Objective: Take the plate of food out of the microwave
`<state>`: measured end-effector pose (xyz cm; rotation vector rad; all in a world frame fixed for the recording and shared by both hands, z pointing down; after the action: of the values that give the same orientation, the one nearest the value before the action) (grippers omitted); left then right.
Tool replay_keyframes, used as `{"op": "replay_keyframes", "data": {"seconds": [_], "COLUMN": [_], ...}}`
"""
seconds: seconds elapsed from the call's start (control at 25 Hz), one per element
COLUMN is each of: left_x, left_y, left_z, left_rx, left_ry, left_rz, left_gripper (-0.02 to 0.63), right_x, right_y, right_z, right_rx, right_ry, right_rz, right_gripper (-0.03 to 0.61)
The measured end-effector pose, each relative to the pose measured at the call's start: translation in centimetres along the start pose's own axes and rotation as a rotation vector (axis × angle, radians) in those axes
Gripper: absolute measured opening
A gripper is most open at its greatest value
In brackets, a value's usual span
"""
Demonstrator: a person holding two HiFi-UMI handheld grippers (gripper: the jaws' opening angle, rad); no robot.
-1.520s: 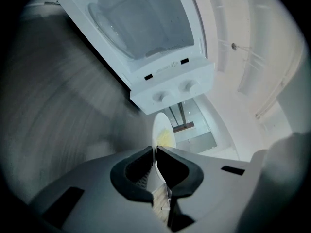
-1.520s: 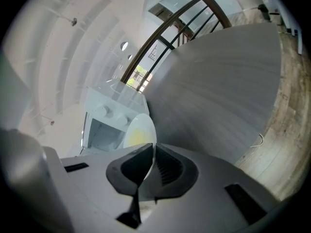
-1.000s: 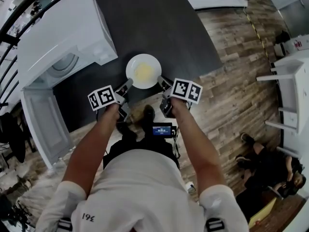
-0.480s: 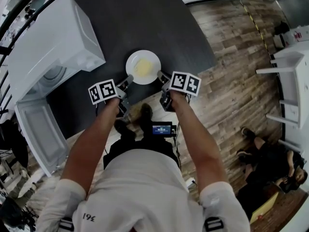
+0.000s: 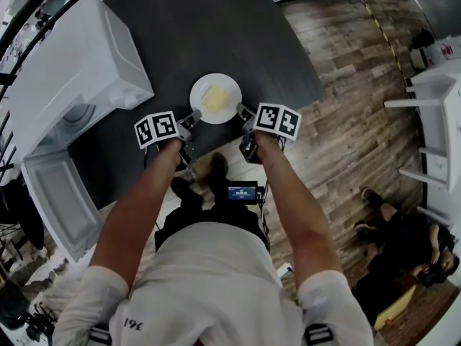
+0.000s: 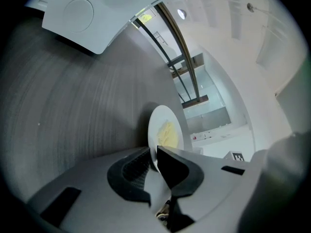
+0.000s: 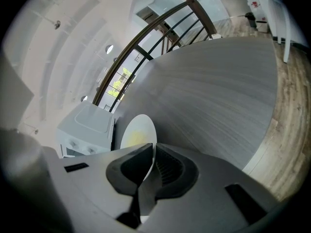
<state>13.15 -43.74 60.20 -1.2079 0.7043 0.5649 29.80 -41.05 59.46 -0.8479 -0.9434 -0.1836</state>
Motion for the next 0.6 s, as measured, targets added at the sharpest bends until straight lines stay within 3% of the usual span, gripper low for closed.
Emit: {"op": "replay_keyframes", "data": {"seconds": [0.6], "left_x": [0.4], "left_y": [-0.8], "left_z": [-0.1], "left_rx": [-0.044], "left_ry": [-0.03], "left_rz": [-0.012], "left_gripper": [0.031], "right_x": [1.2], "right_y": [-0.1], "right_z": [-0.3], "right_rx": [0.039], "right_ry": [-0.083], "right_rz": [0.018], "right_gripper": [0.02]}}
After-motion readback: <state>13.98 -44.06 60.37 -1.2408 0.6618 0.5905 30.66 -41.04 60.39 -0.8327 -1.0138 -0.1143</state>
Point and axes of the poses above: the fingertips, and each gripper's own axes: y backward along the fingers, x to its right, z out of its underside, the point moved 3 cm from there along y, backward along the fingers, and after that the axes turned 6 degrees about -z, right-handed, at the moved point
